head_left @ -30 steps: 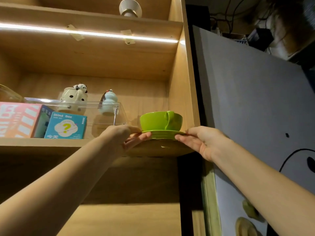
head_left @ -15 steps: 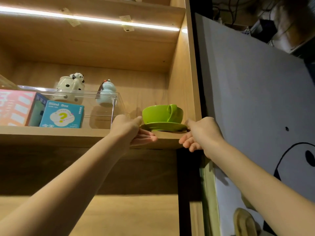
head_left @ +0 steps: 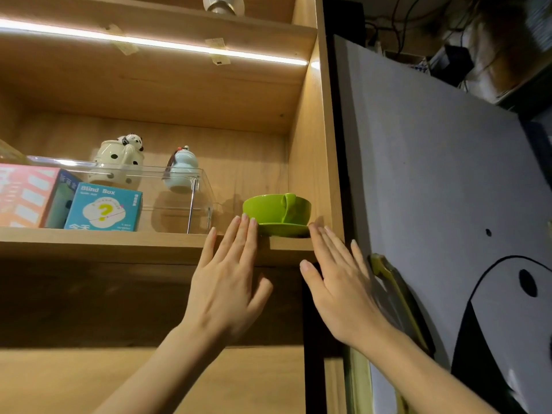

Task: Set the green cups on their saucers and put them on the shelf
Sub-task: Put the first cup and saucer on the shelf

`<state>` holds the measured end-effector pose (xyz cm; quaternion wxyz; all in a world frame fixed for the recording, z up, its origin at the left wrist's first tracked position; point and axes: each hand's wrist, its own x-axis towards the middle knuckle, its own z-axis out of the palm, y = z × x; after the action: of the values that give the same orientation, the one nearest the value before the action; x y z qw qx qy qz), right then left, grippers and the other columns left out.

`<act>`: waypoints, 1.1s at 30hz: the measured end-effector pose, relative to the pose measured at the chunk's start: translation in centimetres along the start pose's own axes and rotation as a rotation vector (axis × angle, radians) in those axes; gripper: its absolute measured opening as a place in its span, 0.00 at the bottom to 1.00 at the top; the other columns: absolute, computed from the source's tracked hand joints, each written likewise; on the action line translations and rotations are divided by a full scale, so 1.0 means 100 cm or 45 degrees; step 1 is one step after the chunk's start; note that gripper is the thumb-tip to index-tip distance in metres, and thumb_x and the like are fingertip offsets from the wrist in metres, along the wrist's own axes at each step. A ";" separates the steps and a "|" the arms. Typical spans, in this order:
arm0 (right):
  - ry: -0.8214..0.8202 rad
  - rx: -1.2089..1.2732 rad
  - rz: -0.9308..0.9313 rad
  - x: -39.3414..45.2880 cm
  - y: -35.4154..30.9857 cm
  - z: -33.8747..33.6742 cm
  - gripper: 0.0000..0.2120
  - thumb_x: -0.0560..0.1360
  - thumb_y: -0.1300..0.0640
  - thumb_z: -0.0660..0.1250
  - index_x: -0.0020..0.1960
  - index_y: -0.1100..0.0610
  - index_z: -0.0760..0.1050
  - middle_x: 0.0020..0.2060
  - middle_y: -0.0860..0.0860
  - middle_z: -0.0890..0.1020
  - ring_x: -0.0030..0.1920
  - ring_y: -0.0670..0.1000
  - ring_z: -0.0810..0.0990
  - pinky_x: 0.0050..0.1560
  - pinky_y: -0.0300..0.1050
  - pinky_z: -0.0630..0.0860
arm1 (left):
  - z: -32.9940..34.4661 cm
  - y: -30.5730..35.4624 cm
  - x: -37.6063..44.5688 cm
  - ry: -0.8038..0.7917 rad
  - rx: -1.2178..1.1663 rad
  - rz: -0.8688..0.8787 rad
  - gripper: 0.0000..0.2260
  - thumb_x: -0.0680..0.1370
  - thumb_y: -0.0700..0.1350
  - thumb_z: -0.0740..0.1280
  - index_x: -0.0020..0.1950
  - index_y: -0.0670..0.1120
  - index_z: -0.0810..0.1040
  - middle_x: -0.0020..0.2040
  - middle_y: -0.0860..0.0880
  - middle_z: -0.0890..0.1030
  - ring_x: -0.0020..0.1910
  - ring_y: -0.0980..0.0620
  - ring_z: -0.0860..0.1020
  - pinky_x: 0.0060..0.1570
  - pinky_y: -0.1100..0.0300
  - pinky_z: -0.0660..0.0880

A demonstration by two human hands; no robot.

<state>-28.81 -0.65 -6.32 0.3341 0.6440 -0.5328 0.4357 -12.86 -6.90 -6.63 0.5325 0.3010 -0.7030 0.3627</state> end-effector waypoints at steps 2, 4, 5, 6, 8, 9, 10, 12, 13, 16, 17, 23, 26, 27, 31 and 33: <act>0.023 -0.099 0.012 0.000 -0.002 0.002 0.26 0.75 0.43 0.39 0.68 0.44 0.31 0.68 0.37 0.38 0.69 0.36 0.35 0.71 0.43 0.30 | 0.003 -0.001 0.000 -0.013 0.080 0.012 0.33 0.72 0.56 0.54 0.73 0.42 0.55 0.73 0.45 0.58 0.72 0.45 0.57 0.69 0.52 0.47; 0.047 -0.152 0.036 0.000 -0.003 0.004 0.26 0.74 0.43 0.37 0.67 0.46 0.30 0.68 0.38 0.37 0.69 0.37 0.34 0.71 0.44 0.30 | 0.004 -0.003 -0.001 -0.016 0.142 0.019 0.33 0.71 0.57 0.54 0.73 0.42 0.55 0.73 0.45 0.60 0.72 0.45 0.58 0.69 0.51 0.47; 0.056 -0.168 0.046 0.000 -0.004 0.005 0.25 0.74 0.43 0.37 0.67 0.46 0.30 0.68 0.39 0.36 0.69 0.38 0.34 0.71 0.45 0.30 | 0.005 -0.004 -0.002 -0.016 0.166 0.026 0.34 0.71 0.57 0.54 0.73 0.42 0.55 0.73 0.45 0.60 0.72 0.46 0.59 0.69 0.51 0.47; 0.063 -0.180 0.052 0.000 -0.004 0.006 0.25 0.75 0.43 0.36 0.67 0.47 0.30 0.68 0.39 0.37 0.69 0.38 0.34 0.71 0.46 0.30 | 0.005 -0.005 -0.002 -0.014 0.186 0.034 0.34 0.71 0.57 0.54 0.73 0.42 0.56 0.72 0.45 0.61 0.72 0.46 0.59 0.69 0.51 0.48; 0.099 -0.186 0.042 0.000 -0.004 0.008 0.27 0.73 0.41 0.33 0.69 0.48 0.32 0.71 0.41 0.40 0.69 0.39 0.35 0.71 0.47 0.30 | 0.005 -0.005 -0.002 -0.026 0.213 0.039 0.33 0.71 0.57 0.54 0.73 0.42 0.57 0.72 0.45 0.63 0.71 0.46 0.60 0.69 0.50 0.49; 0.114 -0.194 0.037 0.000 -0.005 0.008 0.30 0.72 0.41 0.33 0.71 0.49 0.34 0.73 0.42 0.42 0.69 0.39 0.36 0.70 0.47 0.30 | 0.004 -0.004 -0.002 -0.033 0.220 0.035 0.33 0.70 0.56 0.54 0.72 0.42 0.58 0.71 0.44 0.64 0.71 0.46 0.61 0.69 0.49 0.50; 0.120 -0.211 0.035 0.001 -0.005 0.009 0.32 0.71 0.42 0.34 0.73 0.50 0.37 0.75 0.43 0.45 0.70 0.40 0.36 0.70 0.48 0.30 | 0.004 -0.003 -0.002 -0.046 0.220 0.027 0.33 0.70 0.56 0.55 0.72 0.41 0.58 0.71 0.44 0.65 0.71 0.46 0.62 0.69 0.48 0.51; 0.135 -0.239 0.034 0.002 -0.007 0.009 0.34 0.71 0.42 0.35 0.75 0.51 0.43 0.76 0.45 0.50 0.70 0.40 0.38 0.70 0.48 0.30 | 0.003 -0.001 -0.002 -0.057 0.218 0.014 0.33 0.70 0.55 0.55 0.72 0.41 0.60 0.71 0.44 0.67 0.70 0.47 0.62 0.68 0.48 0.52; 0.143 -0.243 0.033 0.002 -0.008 0.009 0.34 0.71 0.42 0.35 0.76 0.52 0.45 0.76 0.46 0.52 0.70 0.41 0.39 0.69 0.49 0.30 | 0.002 -0.001 -0.002 -0.052 0.216 0.015 0.32 0.69 0.54 0.55 0.71 0.41 0.60 0.70 0.44 0.68 0.70 0.47 0.62 0.68 0.48 0.52; 0.099 -0.274 0.048 0.004 -0.011 0.005 0.32 0.74 0.43 0.36 0.76 0.51 0.46 0.76 0.46 0.53 0.75 0.43 0.44 0.68 0.49 0.29 | 0.000 0.000 -0.001 -0.059 0.220 0.019 0.32 0.69 0.53 0.57 0.70 0.41 0.63 0.69 0.44 0.70 0.69 0.48 0.62 0.71 0.46 0.55; 0.063 -0.283 0.059 0.004 -0.012 0.003 0.30 0.75 0.44 0.37 0.76 0.51 0.45 0.77 0.46 0.52 0.76 0.44 0.45 0.68 0.49 0.29 | -0.002 0.001 0.000 -0.081 0.220 0.008 0.32 0.68 0.53 0.58 0.70 0.42 0.63 0.69 0.44 0.71 0.69 0.49 0.63 0.71 0.46 0.58; -0.294 -0.329 0.112 0.004 -0.018 -0.023 0.29 0.80 0.49 0.47 0.75 0.51 0.37 0.77 0.47 0.42 0.76 0.45 0.39 0.74 0.53 0.35 | -0.032 0.003 0.014 -0.477 -0.067 -0.060 0.33 0.76 0.54 0.54 0.74 0.48 0.39 0.76 0.50 0.42 0.75 0.55 0.40 0.72 0.53 0.38; -0.471 -0.217 0.144 0.004 -0.025 -0.044 0.29 0.80 0.51 0.50 0.76 0.51 0.41 0.77 0.48 0.45 0.77 0.47 0.43 0.76 0.54 0.41 | -0.059 0.003 0.027 -0.745 -0.220 -0.151 0.32 0.75 0.53 0.58 0.75 0.47 0.46 0.77 0.47 0.47 0.76 0.53 0.46 0.74 0.50 0.42; -0.514 -0.106 0.177 0.002 -0.028 -0.052 0.28 0.80 0.52 0.51 0.76 0.51 0.43 0.77 0.49 0.47 0.77 0.48 0.46 0.76 0.55 0.45 | -0.069 0.004 0.028 -0.780 -0.310 -0.208 0.32 0.75 0.52 0.59 0.75 0.46 0.49 0.77 0.46 0.51 0.76 0.50 0.50 0.74 0.49 0.45; -0.534 0.284 0.276 -0.017 -0.043 -0.073 0.28 0.78 0.52 0.56 0.76 0.49 0.50 0.74 0.50 0.62 0.72 0.53 0.63 0.68 0.49 0.65 | -0.109 0.006 0.015 -0.761 -0.649 -0.387 0.26 0.74 0.48 0.64 0.70 0.45 0.65 0.69 0.43 0.70 0.68 0.46 0.68 0.65 0.57 0.65; -0.546 0.354 0.294 -0.031 -0.052 -0.076 0.28 0.78 0.52 0.58 0.75 0.50 0.53 0.73 0.50 0.65 0.71 0.52 0.66 0.66 0.46 0.66 | -0.126 0.008 0.001 -0.757 -0.725 -0.430 0.23 0.74 0.48 0.64 0.68 0.45 0.69 0.64 0.44 0.76 0.61 0.47 0.74 0.58 0.60 0.68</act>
<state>-25.47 8.42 -5.97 0.0701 0.6963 -0.5962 0.3934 -6.87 4.02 -4.57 0.4208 0.3443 -0.8383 -0.0399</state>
